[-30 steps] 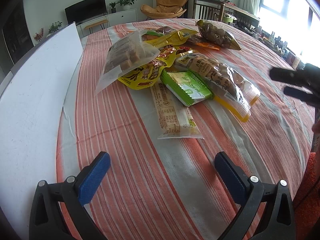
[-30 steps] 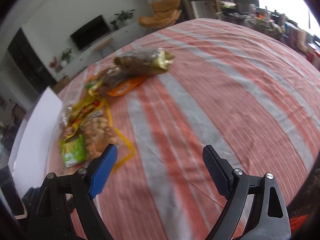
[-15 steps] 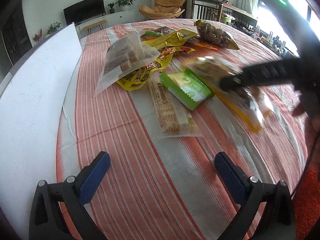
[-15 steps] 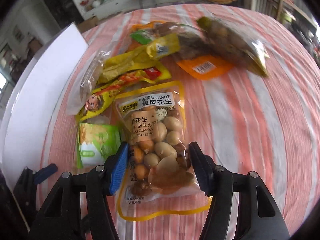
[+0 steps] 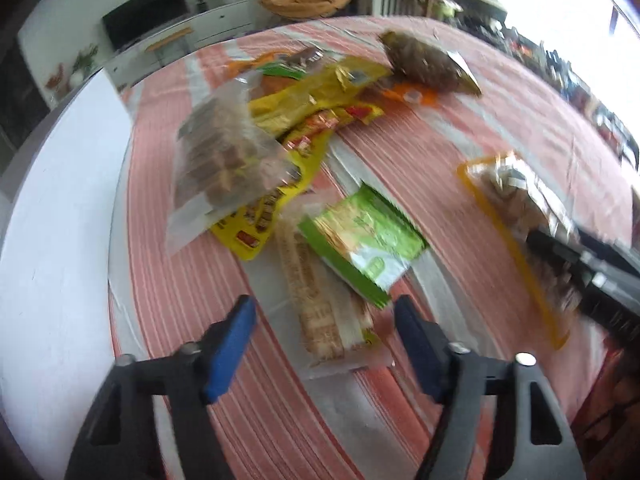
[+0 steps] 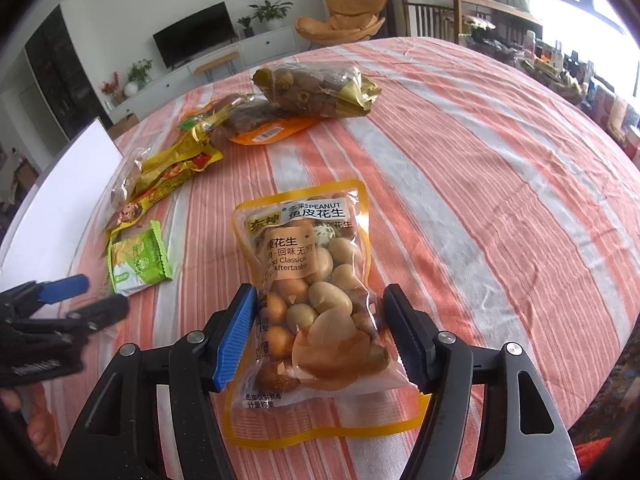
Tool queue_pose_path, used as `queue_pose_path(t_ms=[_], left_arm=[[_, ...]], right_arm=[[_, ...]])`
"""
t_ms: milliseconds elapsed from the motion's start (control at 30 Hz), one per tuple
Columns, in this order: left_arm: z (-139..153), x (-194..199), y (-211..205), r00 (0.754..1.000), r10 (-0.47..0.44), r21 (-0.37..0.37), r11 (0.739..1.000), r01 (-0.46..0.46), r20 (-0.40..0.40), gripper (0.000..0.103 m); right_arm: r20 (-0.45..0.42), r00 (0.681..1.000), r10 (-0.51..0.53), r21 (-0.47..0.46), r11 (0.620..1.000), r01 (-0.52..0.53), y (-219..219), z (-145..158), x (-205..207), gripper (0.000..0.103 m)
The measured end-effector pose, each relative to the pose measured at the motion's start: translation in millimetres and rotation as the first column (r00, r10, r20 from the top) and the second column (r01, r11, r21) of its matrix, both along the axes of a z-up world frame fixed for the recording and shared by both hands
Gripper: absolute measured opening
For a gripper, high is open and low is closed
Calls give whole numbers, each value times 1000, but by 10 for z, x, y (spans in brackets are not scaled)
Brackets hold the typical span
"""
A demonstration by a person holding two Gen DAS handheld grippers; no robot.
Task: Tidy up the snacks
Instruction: 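Grasp the peanut bag with the right tool while the left tool grasps the wafer bar, then carry the wafer bar with the left tool into the box and release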
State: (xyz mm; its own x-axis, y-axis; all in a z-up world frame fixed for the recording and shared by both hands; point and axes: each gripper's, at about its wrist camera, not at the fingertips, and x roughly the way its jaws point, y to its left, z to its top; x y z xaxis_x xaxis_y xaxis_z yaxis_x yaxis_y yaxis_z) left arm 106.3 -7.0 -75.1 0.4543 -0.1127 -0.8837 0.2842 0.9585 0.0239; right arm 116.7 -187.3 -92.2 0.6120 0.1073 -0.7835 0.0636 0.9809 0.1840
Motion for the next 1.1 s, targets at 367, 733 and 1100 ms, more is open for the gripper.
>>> queue_pose_path(t_ms=[367, 733, 1100], left_arm=[[75, -612, 240, 998, 16, -40, 999, -19, -63, 59], [130, -620, 227, 1000, 18, -108, 994, -20, -22, 29], [1189, -960, 1018, 991, 102, -439, 897, -57, 81, 29]], right_arm=[[6, 1000, -16, 28, 999, 16, -102, -17, -48, 71], [-173, 979, 112, -148, 979, -138, 64, 0, 211, 58], [-73, 997, 25, 470, 883, 13, -548, 459, -125, 58]])
